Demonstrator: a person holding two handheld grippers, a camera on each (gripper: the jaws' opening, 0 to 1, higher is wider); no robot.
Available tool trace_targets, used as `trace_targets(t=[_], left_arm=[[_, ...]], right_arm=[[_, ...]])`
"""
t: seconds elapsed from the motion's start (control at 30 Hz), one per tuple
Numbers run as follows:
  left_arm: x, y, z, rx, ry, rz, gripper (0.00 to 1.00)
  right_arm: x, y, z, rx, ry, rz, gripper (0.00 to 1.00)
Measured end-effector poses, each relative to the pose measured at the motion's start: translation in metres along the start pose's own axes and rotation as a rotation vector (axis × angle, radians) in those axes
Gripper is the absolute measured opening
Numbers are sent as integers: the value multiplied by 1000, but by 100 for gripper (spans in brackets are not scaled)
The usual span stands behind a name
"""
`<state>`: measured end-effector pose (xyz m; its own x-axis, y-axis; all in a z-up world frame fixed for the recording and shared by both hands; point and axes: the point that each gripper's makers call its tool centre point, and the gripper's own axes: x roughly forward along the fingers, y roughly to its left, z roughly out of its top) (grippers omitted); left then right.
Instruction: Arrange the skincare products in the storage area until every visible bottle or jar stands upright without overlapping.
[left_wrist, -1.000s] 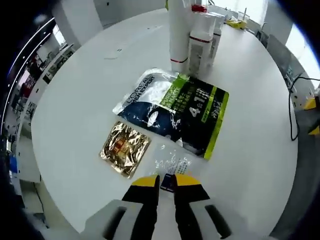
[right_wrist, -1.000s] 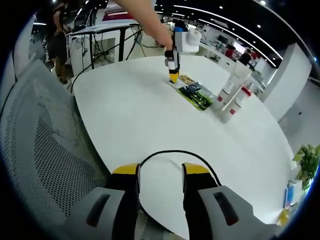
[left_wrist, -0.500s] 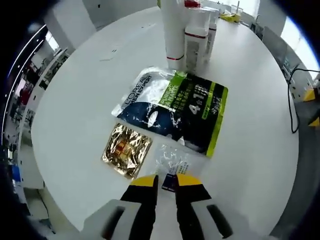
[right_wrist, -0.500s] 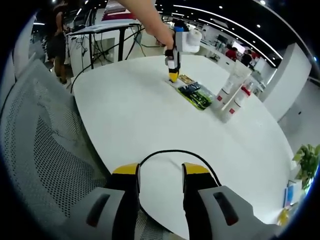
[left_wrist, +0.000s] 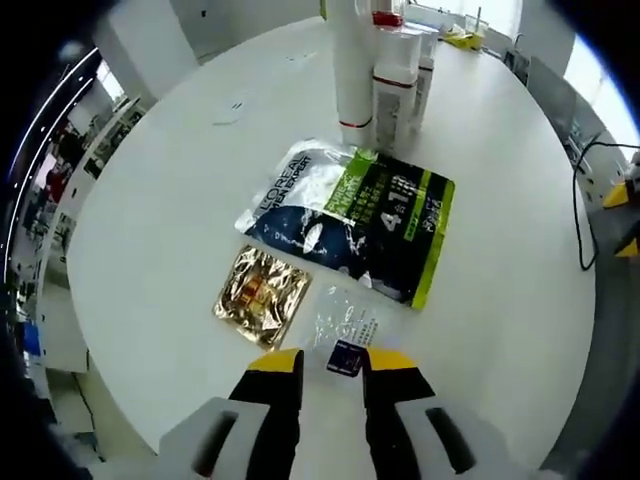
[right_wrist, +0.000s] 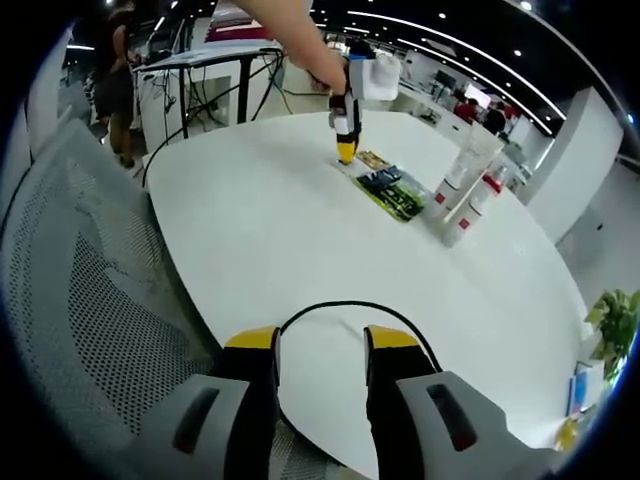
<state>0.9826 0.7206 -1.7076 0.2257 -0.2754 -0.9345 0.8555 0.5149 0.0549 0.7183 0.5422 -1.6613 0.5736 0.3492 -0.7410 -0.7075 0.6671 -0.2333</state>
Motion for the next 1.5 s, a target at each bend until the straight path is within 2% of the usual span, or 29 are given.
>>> trace_targets(t=[0.03,0.17,0.27,0.33,0.63,0.8,1.3,1.5], left_arm=[[-2,1,1,-28,-17,2,24],[-10,4,1,-42,-42,21,24],[-15,3,6,-75,-89,26,25],[-22,-1,12,-104,-144,31,26],[-44,-10,21,-122,-228,57,29],[-65,-12,34,-264,-351,63,37],[-112,-35,28,-351,-508,100,45],[-129,-48,24,-354,-574,112,49]], right_arm=[[0,0,0,2,-2,0,31],[0,0,1,-3,-4,0,31],[0,0,1,-2,-7,0,31],[0,0,2,-2,-7,0,31],[-1,2,4,-7,-17,6,32],[-1,2,6,-3,-26,4,33],[-4,-1,13,6,-71,-11,36],[-5,-2,15,12,-86,-16,38]])
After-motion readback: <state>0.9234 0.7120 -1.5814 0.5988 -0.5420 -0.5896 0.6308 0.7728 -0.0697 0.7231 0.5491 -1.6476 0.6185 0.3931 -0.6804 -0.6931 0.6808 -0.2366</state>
